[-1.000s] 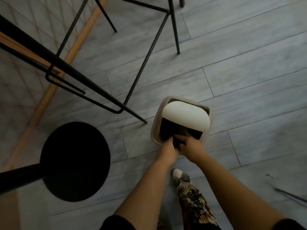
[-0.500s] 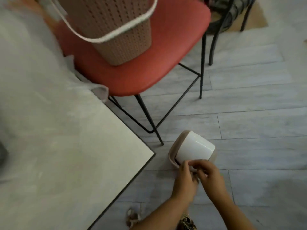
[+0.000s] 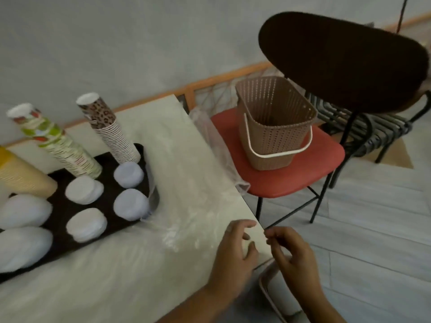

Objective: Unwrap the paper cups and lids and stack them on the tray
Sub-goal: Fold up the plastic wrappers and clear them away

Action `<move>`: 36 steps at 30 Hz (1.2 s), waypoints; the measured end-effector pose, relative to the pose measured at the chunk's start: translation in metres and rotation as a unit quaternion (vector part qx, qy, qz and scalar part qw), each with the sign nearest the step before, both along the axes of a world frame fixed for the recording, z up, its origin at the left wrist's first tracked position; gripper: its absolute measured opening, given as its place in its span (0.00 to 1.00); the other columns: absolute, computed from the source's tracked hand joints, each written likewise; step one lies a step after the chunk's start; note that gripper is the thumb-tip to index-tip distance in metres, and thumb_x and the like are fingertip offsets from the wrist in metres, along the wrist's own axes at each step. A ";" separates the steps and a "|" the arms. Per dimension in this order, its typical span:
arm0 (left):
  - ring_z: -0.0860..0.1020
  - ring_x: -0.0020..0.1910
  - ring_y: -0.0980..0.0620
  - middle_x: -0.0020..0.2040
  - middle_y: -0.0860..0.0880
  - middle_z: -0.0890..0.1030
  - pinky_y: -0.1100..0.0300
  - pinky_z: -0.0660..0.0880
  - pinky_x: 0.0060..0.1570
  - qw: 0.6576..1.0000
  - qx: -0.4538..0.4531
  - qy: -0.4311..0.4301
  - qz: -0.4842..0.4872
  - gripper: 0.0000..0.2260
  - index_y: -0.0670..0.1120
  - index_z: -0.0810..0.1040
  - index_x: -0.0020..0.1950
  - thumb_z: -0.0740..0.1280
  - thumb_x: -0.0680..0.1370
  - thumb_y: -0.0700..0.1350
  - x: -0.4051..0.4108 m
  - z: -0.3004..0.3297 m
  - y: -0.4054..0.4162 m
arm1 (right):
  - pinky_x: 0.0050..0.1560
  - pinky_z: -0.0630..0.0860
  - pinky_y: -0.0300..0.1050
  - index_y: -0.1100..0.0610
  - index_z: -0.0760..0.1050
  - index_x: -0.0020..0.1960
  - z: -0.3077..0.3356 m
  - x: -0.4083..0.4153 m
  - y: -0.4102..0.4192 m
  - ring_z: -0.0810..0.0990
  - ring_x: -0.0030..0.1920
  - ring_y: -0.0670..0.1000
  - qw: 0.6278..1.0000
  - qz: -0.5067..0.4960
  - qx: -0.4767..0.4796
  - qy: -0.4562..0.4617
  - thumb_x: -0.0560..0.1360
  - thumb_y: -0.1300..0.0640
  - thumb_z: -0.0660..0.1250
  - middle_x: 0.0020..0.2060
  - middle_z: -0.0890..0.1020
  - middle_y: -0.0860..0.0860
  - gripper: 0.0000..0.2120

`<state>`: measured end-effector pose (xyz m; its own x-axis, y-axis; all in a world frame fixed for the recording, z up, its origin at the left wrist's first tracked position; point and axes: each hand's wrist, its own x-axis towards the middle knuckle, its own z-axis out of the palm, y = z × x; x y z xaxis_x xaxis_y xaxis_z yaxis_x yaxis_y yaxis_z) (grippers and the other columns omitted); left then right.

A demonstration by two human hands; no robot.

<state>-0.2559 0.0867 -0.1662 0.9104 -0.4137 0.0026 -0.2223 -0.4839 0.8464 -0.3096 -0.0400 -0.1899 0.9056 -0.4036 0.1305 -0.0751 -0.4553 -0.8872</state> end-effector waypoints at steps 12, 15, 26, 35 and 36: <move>0.68 0.63 0.47 0.63 0.46 0.69 0.57 0.65 0.65 0.976 0.085 -0.106 0.172 0.22 0.50 0.71 0.66 0.70 0.72 0.43 0.114 -0.004 0.093 | 0.60 0.67 0.56 0.52 0.74 0.61 0.048 0.157 0.070 0.65 0.64 0.62 0.973 -0.022 -0.228 -0.028 0.68 0.57 0.74 0.66 0.67 0.58 0.23; 0.64 0.67 0.47 0.66 0.45 0.67 0.58 0.58 0.66 0.978 0.128 -0.046 0.156 0.23 0.49 0.68 0.68 0.69 0.74 0.45 0.119 -0.009 0.093 | 0.67 0.59 0.60 0.49 0.64 0.70 0.045 0.180 0.069 0.58 0.70 0.63 0.965 -0.021 -0.235 0.119 0.73 0.55 0.69 0.73 0.57 0.58 0.28; 0.72 0.54 0.49 0.57 0.43 0.73 0.66 0.67 0.50 0.972 -0.001 -0.049 0.230 0.16 0.42 0.70 0.64 0.66 0.78 0.45 0.125 -0.005 0.099 | 0.53 0.62 0.28 0.59 0.73 0.66 0.046 0.198 0.059 0.76 0.59 0.57 0.995 -0.022 -0.095 0.025 0.74 0.72 0.59 0.60 0.77 0.58 0.23; 0.81 0.50 0.42 0.52 0.40 0.82 0.51 0.76 0.54 0.832 -0.341 0.411 0.152 0.35 0.40 0.77 0.57 0.52 0.74 0.71 0.143 0.093 0.111 | 0.68 0.69 0.46 0.54 0.74 0.65 0.152 0.158 0.091 0.72 0.66 0.41 0.965 0.172 0.109 -0.169 0.77 0.70 0.60 0.62 0.77 0.44 0.20; 0.79 0.54 0.40 0.56 0.39 0.81 0.48 0.74 0.57 0.811 -0.373 0.439 0.104 0.40 0.41 0.78 0.57 0.49 0.72 0.74 0.142 0.100 0.117 | 0.69 0.68 0.47 0.54 0.74 0.65 0.161 0.149 0.095 0.72 0.67 0.43 0.954 0.209 0.127 -0.177 0.77 0.70 0.60 0.62 0.77 0.44 0.20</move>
